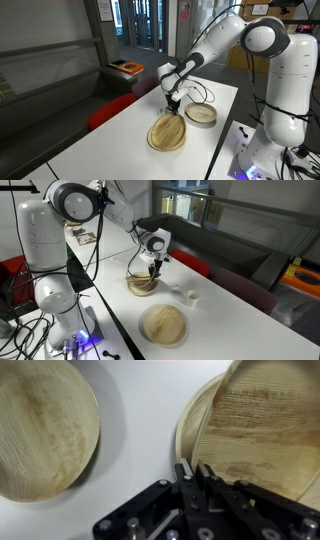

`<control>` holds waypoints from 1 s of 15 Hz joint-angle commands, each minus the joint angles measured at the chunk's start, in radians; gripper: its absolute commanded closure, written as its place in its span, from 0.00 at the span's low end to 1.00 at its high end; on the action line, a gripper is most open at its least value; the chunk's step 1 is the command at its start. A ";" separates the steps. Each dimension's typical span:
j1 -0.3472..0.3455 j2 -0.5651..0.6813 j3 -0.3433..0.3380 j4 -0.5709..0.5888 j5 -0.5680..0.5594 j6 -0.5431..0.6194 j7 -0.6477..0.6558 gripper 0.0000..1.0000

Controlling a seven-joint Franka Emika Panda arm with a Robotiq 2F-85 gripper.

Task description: Stack the two plates on the left together.

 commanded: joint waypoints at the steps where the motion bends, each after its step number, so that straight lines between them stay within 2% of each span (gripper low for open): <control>1: -0.003 0.007 -0.001 0.020 0.008 -0.040 -0.018 0.98; 10: 0.015 0.086 -0.010 0.053 -0.027 0.018 0.038 0.98; 11: 0.015 0.092 -0.011 0.059 -0.027 0.016 0.038 0.67; 12: 0.015 0.097 -0.012 0.065 -0.025 0.011 0.036 0.66; 15: 0.013 0.119 -0.015 0.077 -0.022 -0.003 0.038 0.43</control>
